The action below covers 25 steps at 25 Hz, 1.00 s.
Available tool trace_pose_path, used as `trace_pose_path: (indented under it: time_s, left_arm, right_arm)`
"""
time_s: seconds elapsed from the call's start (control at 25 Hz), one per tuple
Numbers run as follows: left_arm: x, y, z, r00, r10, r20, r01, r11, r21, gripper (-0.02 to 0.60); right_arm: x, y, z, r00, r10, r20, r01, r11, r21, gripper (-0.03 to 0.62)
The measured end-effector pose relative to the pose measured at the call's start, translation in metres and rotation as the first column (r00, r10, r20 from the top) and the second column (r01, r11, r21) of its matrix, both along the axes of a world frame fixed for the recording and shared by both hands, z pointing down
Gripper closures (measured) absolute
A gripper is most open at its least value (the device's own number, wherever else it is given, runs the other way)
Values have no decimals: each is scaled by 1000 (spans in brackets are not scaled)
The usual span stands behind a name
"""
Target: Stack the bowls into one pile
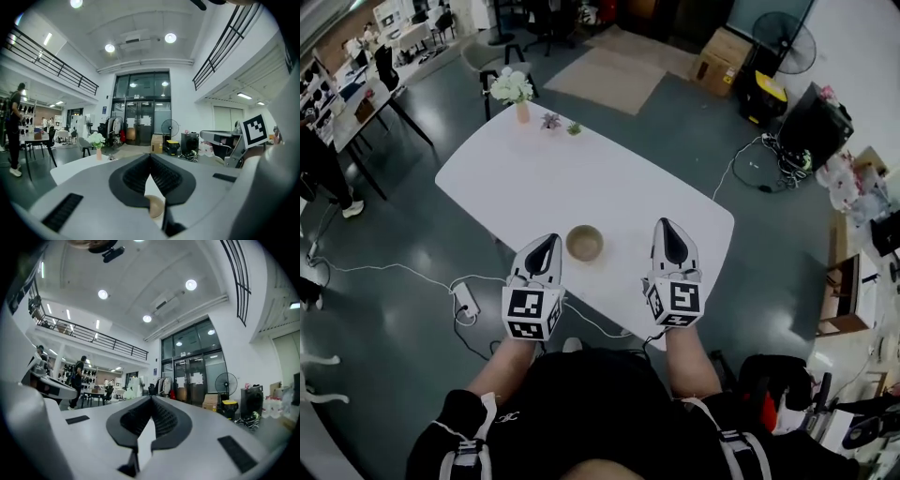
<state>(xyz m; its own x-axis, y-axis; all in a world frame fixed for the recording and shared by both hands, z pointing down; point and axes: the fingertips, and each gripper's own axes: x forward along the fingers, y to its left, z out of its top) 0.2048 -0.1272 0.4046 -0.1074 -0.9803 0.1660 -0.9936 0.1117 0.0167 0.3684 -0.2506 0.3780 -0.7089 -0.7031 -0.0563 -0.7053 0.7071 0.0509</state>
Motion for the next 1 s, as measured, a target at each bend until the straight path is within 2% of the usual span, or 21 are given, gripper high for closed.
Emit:
trace_pose_path:
  time_s: [0.2,0.36,1.0]
  left_arm:
    - [27,-19,-4,998,57,7,-57,998,10,568]
    - [34,-24,-1,997,79,7,-79,997,11,568]
    - [44,-18,0,997,76,2,-76,997,17,568]
  right_arm:
    - [28,-2,7,999,31,10,-31,999,-22,582]
    - [32,0,8,999,41,13,-41,999,-18,582]
    - [28,14,13,1000,-15,0,15,999,-39,582]
